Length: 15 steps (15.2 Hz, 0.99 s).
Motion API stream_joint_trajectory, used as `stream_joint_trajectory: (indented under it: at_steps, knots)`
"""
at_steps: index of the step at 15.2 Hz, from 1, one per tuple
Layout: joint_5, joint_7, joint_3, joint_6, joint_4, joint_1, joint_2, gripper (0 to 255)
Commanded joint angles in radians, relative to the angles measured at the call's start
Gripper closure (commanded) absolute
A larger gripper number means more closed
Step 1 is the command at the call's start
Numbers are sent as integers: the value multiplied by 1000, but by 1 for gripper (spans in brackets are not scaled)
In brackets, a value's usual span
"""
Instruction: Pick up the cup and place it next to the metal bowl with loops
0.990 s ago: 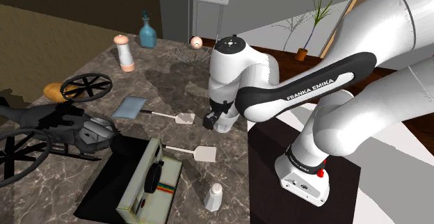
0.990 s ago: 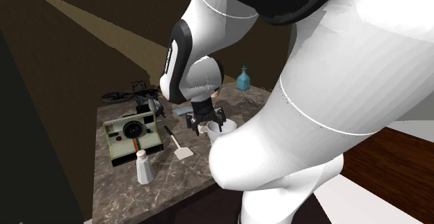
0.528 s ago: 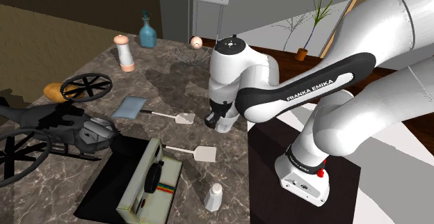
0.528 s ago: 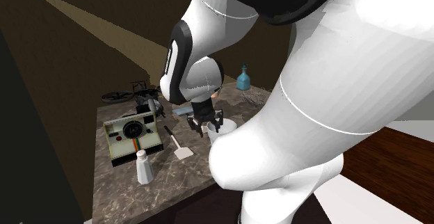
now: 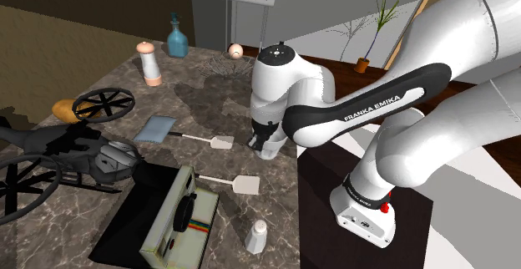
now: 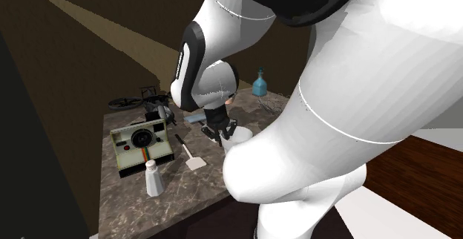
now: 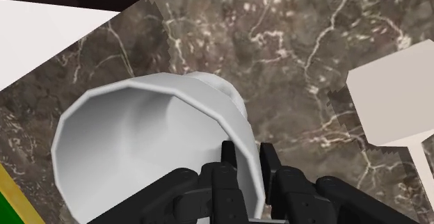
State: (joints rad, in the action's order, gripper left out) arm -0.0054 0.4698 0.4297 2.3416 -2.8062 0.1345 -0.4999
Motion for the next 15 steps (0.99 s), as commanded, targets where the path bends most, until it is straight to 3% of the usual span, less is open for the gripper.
stream_joint_trajectory:
  at_steps: [1, 15]
  knots:
    - [0, 0, 0, 1, -1, 0, 1, 255]
    - [20, -59, -54, -235, 109, 25, -130, 255]
